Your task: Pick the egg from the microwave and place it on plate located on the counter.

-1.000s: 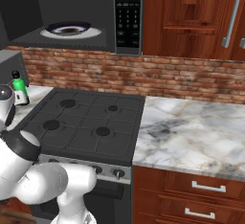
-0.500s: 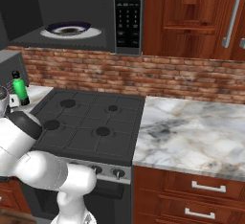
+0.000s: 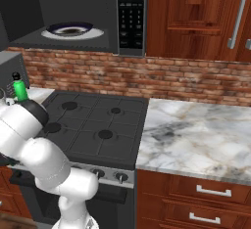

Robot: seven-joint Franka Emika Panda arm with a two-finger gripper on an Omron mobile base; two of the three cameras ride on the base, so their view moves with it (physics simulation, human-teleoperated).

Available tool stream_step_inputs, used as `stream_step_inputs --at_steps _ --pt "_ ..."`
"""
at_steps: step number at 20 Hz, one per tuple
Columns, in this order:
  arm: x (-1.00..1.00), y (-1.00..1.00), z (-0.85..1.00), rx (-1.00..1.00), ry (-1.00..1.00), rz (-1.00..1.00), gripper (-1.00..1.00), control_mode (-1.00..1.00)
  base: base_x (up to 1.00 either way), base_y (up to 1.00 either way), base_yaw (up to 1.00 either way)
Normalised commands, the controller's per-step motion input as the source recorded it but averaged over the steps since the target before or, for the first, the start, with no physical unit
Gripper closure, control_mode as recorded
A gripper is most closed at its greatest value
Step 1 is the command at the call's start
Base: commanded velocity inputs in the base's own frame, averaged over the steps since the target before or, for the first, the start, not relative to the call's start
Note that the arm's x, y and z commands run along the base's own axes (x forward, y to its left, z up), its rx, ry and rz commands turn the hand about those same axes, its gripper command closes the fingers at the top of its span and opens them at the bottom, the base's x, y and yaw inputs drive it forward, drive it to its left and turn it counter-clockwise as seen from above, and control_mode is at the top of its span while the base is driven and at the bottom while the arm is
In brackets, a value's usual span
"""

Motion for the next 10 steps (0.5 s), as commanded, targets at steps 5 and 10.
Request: stream_step_inputs --at_steps 5,10 --pt "0.00 0.27 -0.15 0.00 0.05 0.01 1.00 -1.00 0.00 0.00 0.00" --pt "0.01 0.26 -0.17 0.00 0.00 0.01 1.00 -1.00 0.00 0.00 0.00"
